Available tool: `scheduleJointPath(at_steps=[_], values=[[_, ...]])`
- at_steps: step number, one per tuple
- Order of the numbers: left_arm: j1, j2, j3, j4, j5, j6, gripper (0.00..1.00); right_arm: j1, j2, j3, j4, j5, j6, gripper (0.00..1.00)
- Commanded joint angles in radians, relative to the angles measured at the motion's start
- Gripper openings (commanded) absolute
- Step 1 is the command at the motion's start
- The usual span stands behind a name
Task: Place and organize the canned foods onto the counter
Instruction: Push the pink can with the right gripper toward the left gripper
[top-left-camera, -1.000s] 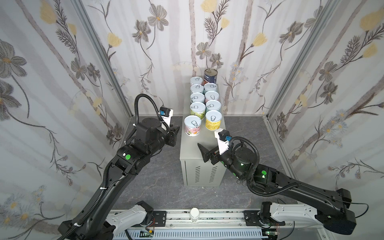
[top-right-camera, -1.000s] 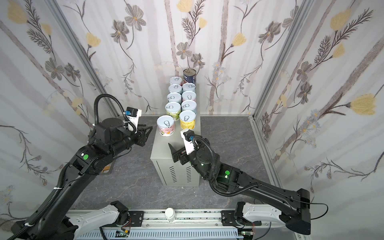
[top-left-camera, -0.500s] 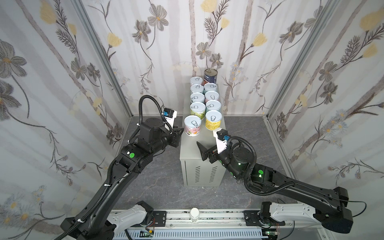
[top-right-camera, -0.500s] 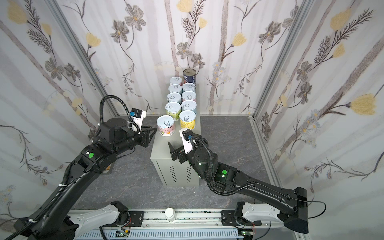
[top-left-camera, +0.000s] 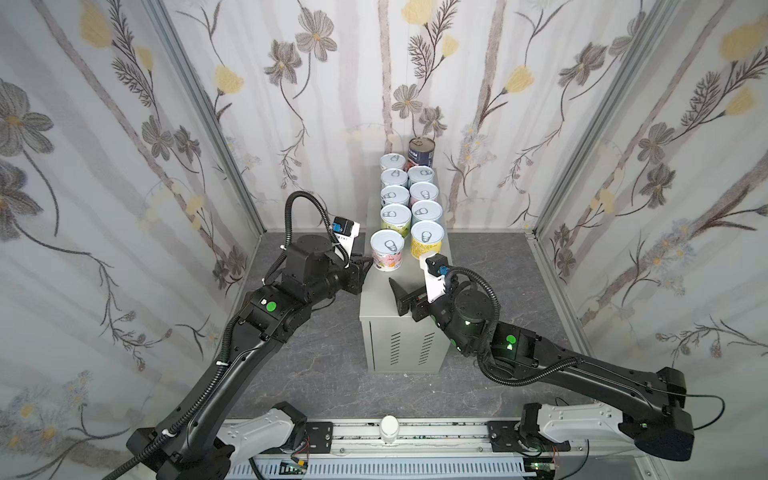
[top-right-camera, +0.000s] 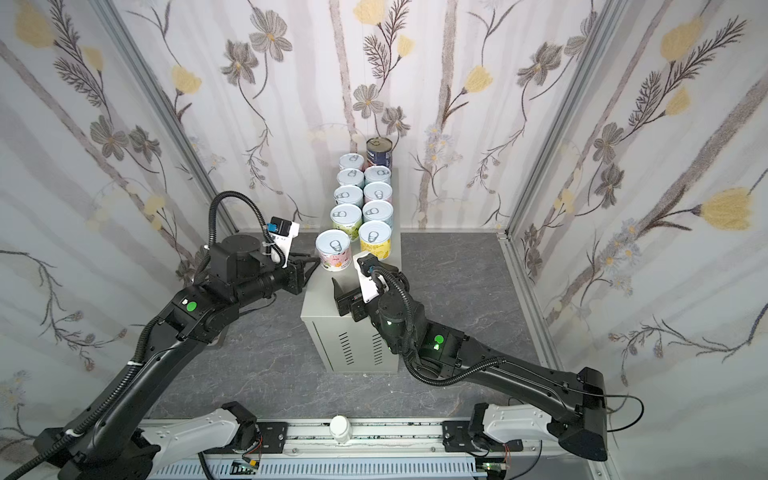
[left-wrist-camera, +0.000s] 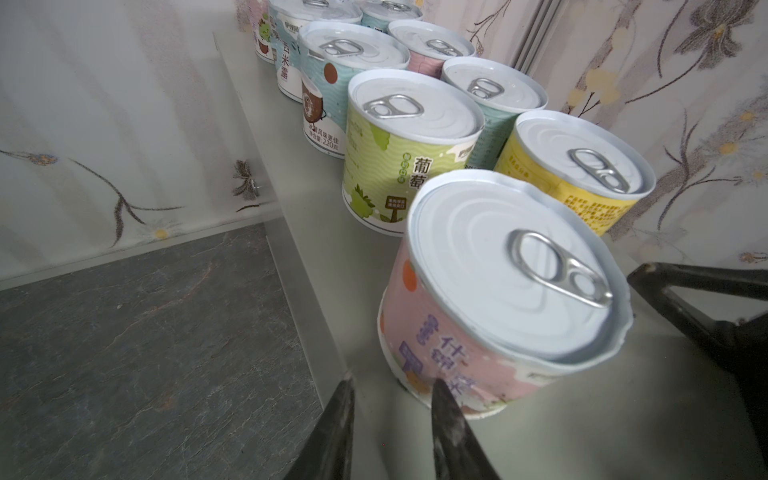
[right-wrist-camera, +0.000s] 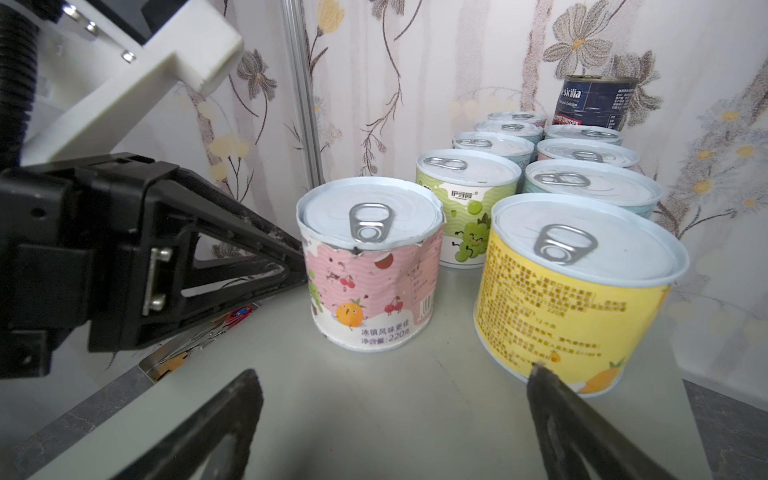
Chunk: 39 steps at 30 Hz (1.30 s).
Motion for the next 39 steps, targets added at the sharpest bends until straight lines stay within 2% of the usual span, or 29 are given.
scheduleJointPath(at_steps=[1, 39], values=[[0.001, 0.008, -0.003, 0.046, 0.016, 0.008, 0.32, -0.01, 0.002, 0.012, 0.023, 0.024, 0.029, 1.0], [0.022, 0.065, -0.017, 0.121, 0.064, 0.046, 0.33, -0.066, 0.024, 0.023, -0.018, 0.053, 0.099, 1.0]])
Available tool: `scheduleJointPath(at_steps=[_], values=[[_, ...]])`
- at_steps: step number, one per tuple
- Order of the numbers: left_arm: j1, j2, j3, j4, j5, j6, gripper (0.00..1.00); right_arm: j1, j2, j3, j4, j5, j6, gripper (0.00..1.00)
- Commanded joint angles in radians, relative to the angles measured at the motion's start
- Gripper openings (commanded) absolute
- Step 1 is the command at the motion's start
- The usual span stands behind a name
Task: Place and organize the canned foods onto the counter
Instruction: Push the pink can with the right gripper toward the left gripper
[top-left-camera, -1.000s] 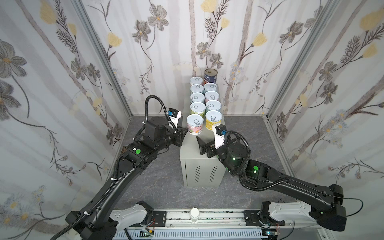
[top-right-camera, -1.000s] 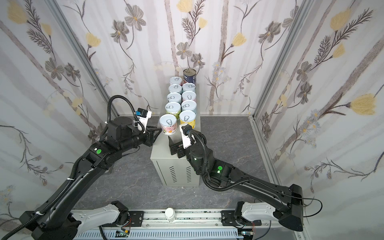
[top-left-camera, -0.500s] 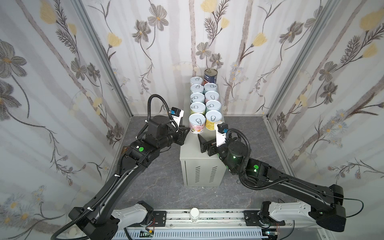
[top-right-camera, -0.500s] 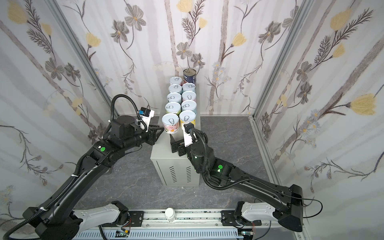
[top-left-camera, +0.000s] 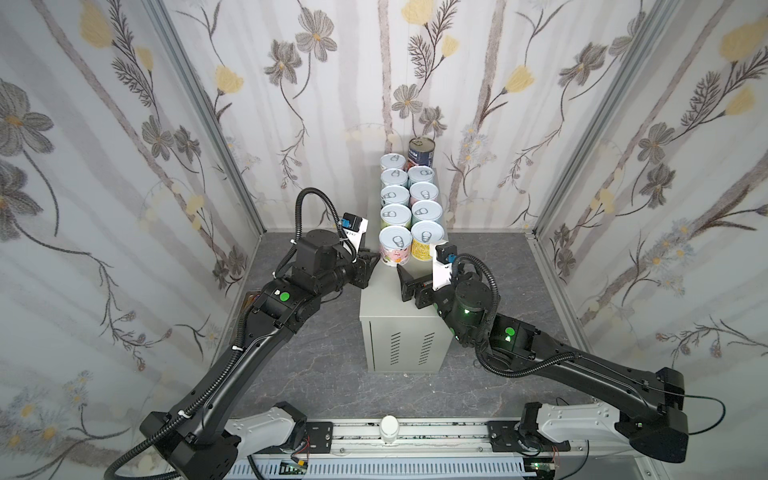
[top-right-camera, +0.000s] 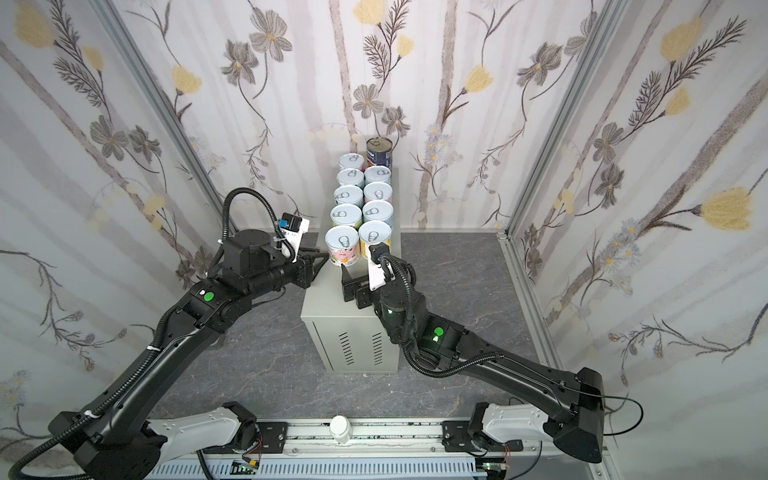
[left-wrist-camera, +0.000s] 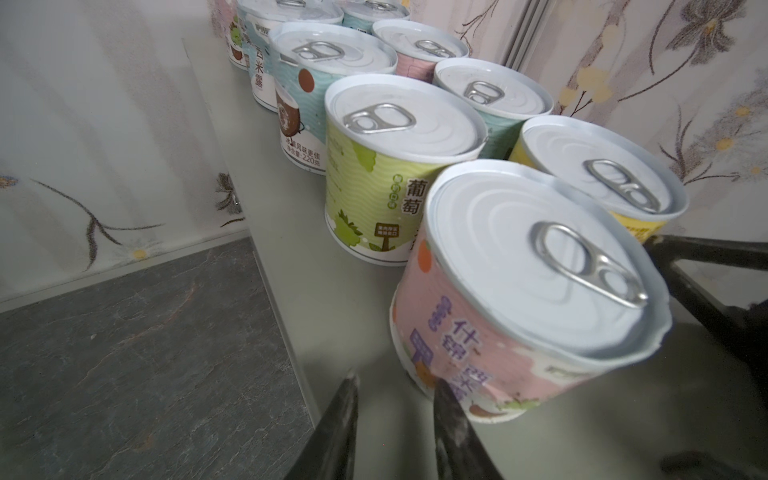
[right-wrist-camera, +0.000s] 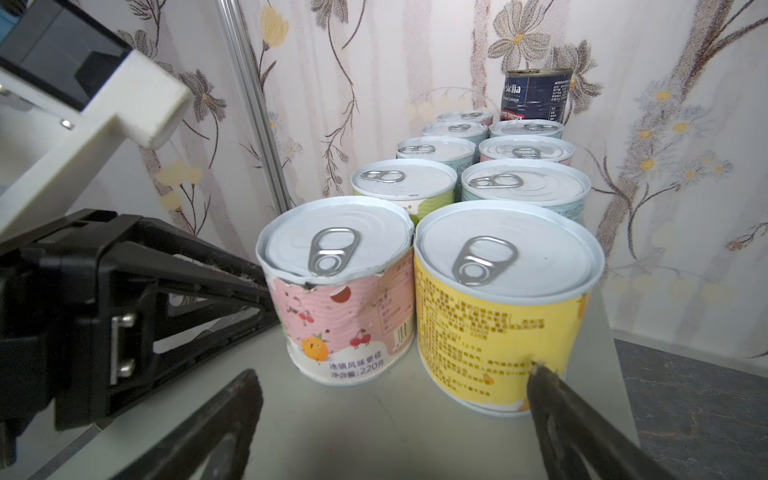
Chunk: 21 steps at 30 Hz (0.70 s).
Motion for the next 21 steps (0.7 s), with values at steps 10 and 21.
scheduleJointPath(at_steps=[10, 21], values=[[0.005, 0.007, -0.007, 0.036, 0.032, 0.015, 0.33, -0.003, 0.001, 0.002, -0.031, 0.02, 0.03, 1.0], [0.005, 0.012, -0.012, 0.045, 0.049, 0.007, 0.33, -0.005, -0.015, -0.009, -0.048, 0.036, 0.035, 1.0]])
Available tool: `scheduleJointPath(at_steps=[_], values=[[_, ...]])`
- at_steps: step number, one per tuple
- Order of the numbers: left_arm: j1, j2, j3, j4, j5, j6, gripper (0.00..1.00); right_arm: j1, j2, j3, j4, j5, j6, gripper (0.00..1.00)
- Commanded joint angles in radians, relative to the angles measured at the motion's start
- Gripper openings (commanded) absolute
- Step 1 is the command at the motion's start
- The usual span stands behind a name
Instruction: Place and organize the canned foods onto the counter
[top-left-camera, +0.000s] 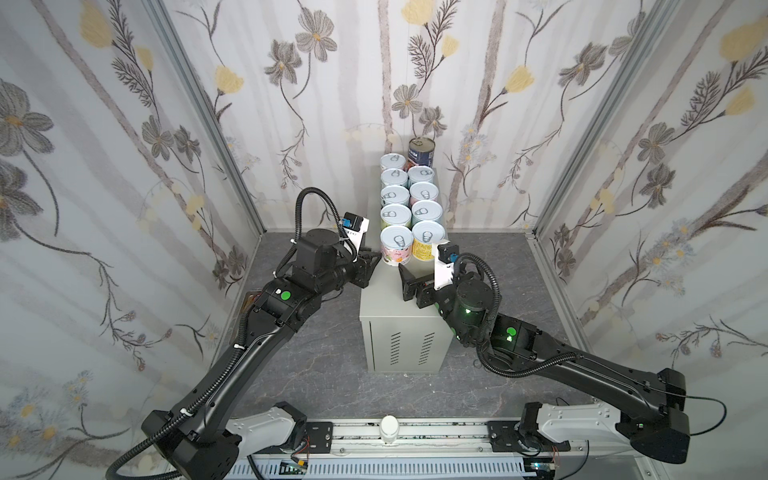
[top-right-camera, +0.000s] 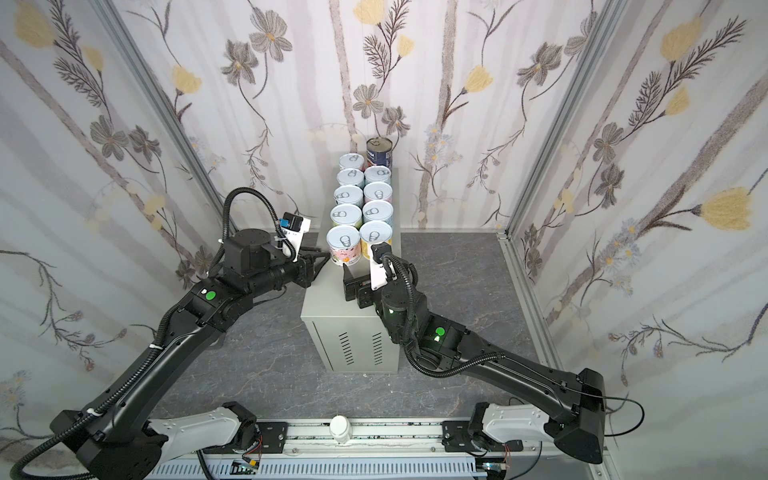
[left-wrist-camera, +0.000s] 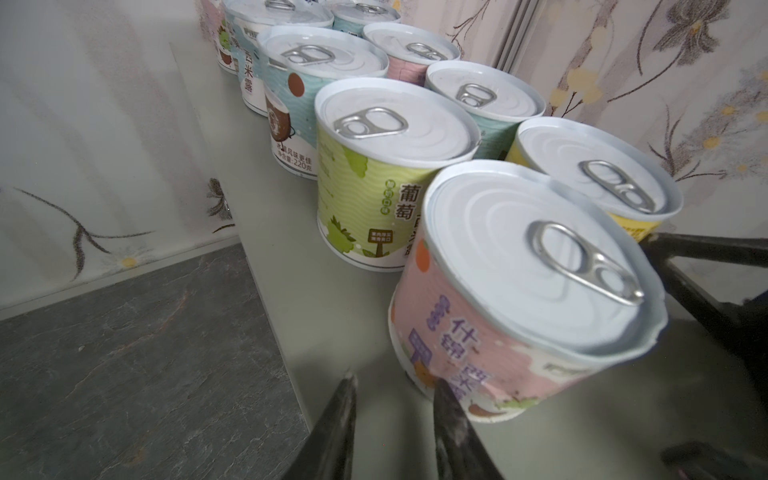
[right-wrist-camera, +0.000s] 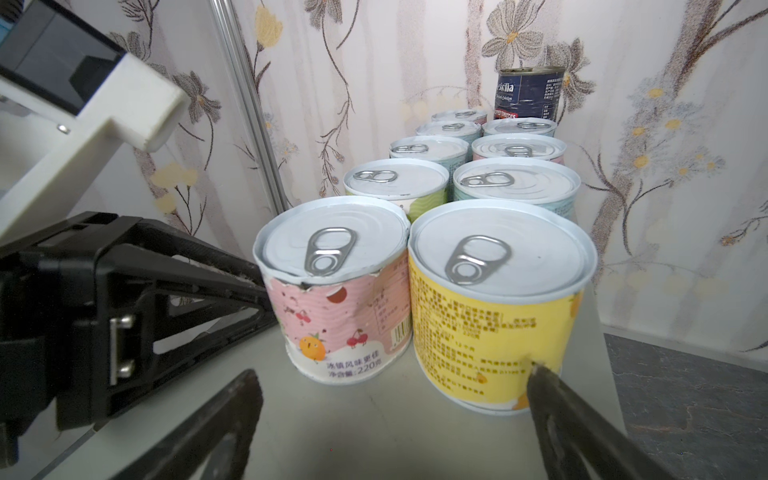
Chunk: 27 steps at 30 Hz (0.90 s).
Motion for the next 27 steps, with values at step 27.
scheduleJointPath(at_steps=[27], values=[[0.003, -0.028, -0.002, -0.006, -0.053, 0.004, 0.37, -0.006, -0.025, -0.02, -0.051, 0.005, 0.03, 1.0]])
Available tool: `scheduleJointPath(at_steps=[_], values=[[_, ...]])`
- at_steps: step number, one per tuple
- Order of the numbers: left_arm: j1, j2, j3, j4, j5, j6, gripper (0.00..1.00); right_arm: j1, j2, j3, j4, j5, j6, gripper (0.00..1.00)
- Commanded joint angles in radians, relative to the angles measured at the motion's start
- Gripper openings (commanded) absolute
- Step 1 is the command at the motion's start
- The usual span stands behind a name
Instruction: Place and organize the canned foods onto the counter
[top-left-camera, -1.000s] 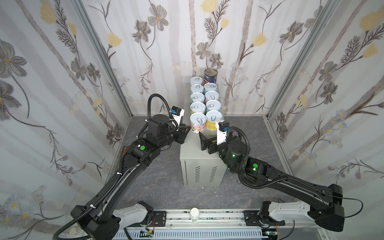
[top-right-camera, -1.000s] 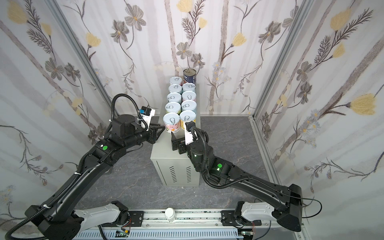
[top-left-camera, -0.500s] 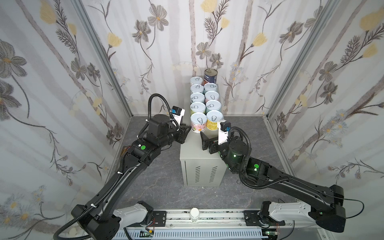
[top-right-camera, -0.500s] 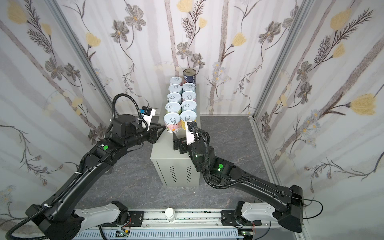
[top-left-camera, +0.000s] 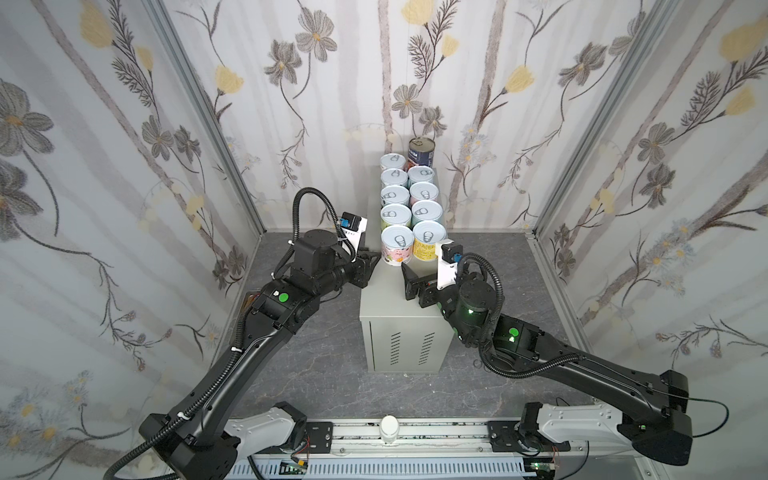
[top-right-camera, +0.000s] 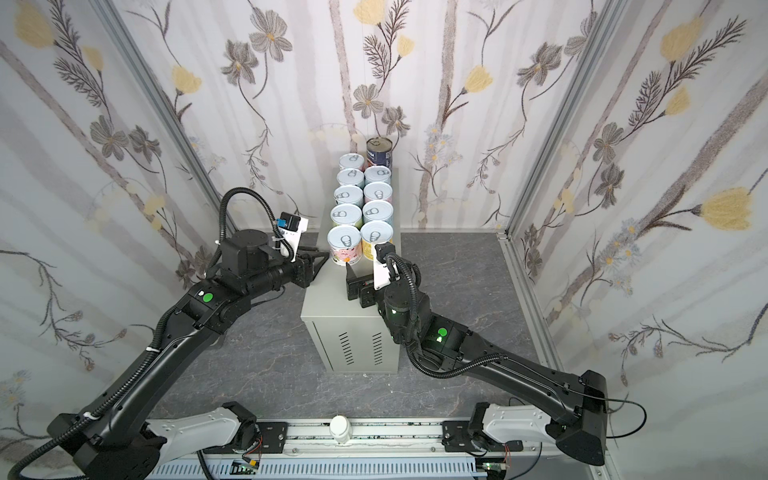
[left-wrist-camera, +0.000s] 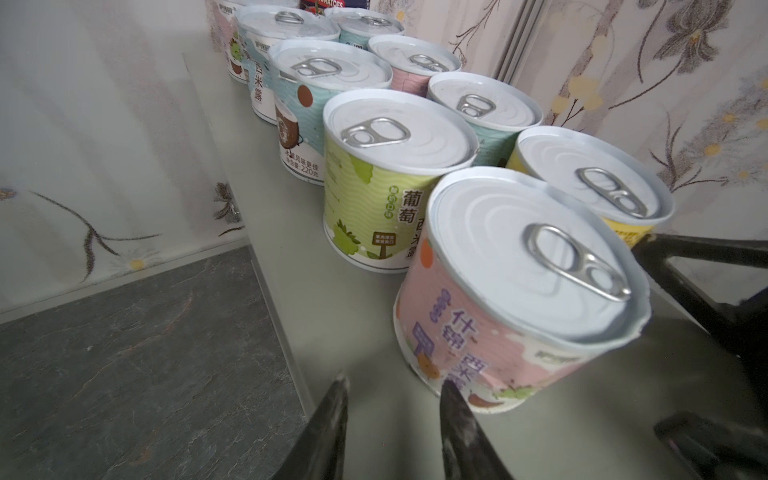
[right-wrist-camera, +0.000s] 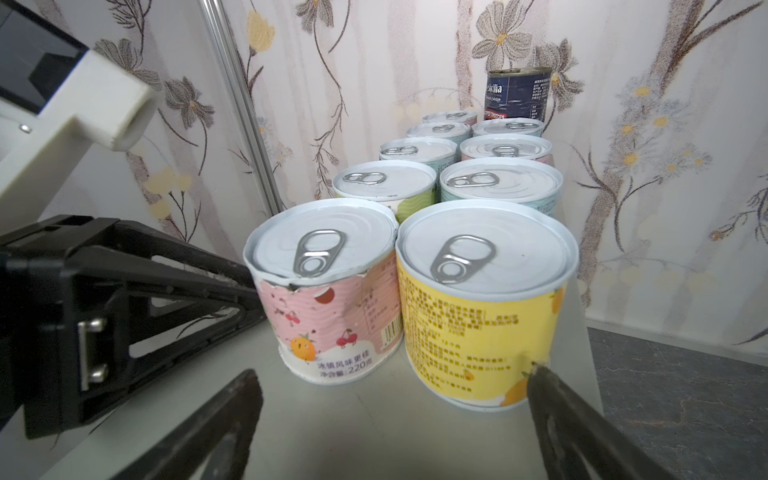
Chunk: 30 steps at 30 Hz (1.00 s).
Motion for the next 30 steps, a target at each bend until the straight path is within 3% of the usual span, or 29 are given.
scheduleJointPath(at_steps=[1, 4, 13, 20, 23, 26, 30], values=[[0.005, -0.011, 0.001, -0.009, -0.03, 0.005, 0.39, 0.001, -0.013, -0.011, -0.048, -0.007, 0.02, 1.0], [0.013, -0.011, 0.019, -0.034, -0.041, 0.005, 0.45, 0.001, -0.04, -0.043, -0.023, -0.007, 0.015, 1.0], [0.06, -0.047, 0.035, -0.029, -0.06, -0.001, 0.5, 0.007, -0.1, -0.084, -0.023, -0.038, -0.017, 1.0], [0.079, -0.12, 0.003, -0.013, -0.154, -0.009, 0.57, 0.007, -0.236, -0.174, -0.014, 0.059, -0.06, 1.0], [0.085, -0.158, -0.026, 0.002, -0.213, -0.019, 0.71, 0.001, -0.314, -0.213, -0.008, 0.108, -0.09, 1.0], [0.088, -0.203, -0.076, 0.046, -0.282, -0.025, 0.96, -0.01, -0.373, -0.222, -0.037, 0.155, -0.122, 1.0], [0.093, -0.268, -0.151, 0.132, -0.381, -0.026, 1.0, -0.028, -0.434, -0.226, -0.081, 0.216, -0.153, 1.0]])
